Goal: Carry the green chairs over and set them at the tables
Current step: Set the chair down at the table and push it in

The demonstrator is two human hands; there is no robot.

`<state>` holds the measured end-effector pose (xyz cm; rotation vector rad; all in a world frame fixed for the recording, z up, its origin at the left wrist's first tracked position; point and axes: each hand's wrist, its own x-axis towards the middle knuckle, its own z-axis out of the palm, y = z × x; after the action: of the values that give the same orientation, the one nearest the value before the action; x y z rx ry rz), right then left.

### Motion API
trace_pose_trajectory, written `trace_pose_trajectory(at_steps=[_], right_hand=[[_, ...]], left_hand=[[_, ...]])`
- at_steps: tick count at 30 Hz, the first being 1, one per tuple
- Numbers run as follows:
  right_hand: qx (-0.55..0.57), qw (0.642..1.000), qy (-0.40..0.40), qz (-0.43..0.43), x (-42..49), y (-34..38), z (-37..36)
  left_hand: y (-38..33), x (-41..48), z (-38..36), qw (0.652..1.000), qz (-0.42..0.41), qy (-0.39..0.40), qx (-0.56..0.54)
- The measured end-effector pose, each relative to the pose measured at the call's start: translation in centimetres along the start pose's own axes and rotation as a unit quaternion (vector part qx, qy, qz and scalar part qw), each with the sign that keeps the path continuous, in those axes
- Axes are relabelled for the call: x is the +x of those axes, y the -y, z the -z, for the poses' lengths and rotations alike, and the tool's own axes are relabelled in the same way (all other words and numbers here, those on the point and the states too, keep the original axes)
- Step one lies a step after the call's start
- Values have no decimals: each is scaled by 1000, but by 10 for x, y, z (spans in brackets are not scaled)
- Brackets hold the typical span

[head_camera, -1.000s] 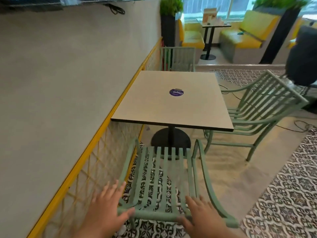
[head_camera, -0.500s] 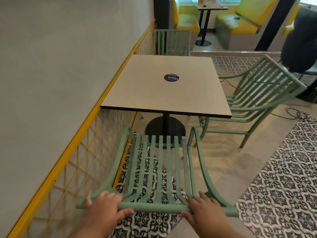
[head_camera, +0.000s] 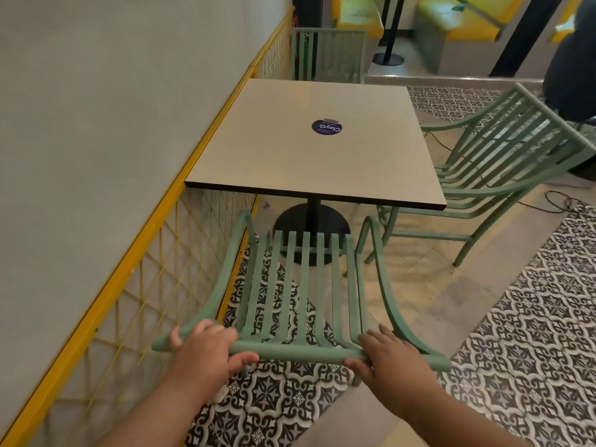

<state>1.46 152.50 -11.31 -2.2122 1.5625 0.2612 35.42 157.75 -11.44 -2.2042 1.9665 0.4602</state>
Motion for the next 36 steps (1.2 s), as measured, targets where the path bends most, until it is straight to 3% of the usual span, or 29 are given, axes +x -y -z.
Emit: trace_pose_trajectory(at_steps=[10, 36], right_hand=[[-63, 996, -12, -56, 30, -29, 17], [-81, 995, -41, -32, 118, -59, 32]], left_hand=[[-2, 28, 5, 1000, 2, -4, 8], [-12, 105, 30, 1000, 9, -3, 27]])
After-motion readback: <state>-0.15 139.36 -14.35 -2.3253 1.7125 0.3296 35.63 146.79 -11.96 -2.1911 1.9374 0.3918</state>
